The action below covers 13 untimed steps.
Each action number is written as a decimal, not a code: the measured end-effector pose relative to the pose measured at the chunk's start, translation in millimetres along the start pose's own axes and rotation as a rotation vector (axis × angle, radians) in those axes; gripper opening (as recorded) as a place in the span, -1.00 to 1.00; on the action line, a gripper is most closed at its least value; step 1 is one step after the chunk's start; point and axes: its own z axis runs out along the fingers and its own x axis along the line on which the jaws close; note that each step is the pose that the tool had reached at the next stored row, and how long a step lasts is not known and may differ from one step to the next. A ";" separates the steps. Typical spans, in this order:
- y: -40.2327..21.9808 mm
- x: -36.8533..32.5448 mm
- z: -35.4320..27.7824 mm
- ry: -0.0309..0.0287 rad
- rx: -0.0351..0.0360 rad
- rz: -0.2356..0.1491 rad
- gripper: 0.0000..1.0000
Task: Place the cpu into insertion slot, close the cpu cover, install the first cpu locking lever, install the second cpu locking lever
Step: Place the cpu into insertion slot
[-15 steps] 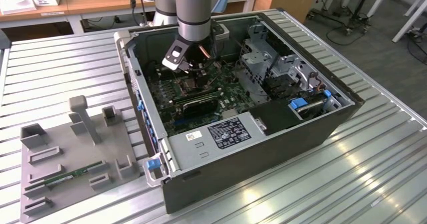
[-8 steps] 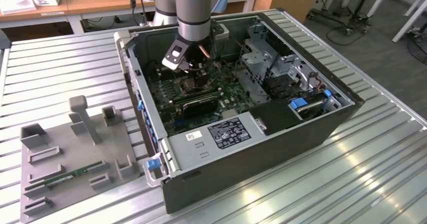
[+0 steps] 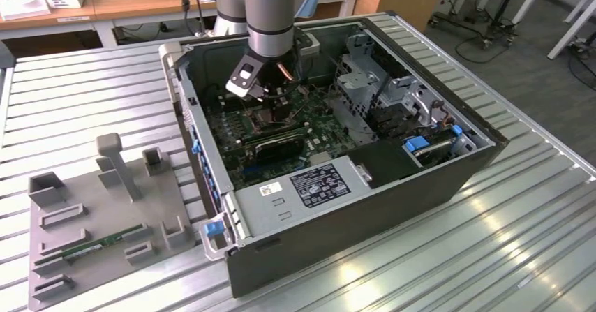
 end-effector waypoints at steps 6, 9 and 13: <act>-0.2 0.6 0.1 0.0003 0.0000 0.000 0.08; -0.2 0.7 0.1 0.0008 0.0001 0.000 0.08; -0.2 1.3 0.5 0.0011 0.0000 0.000 0.08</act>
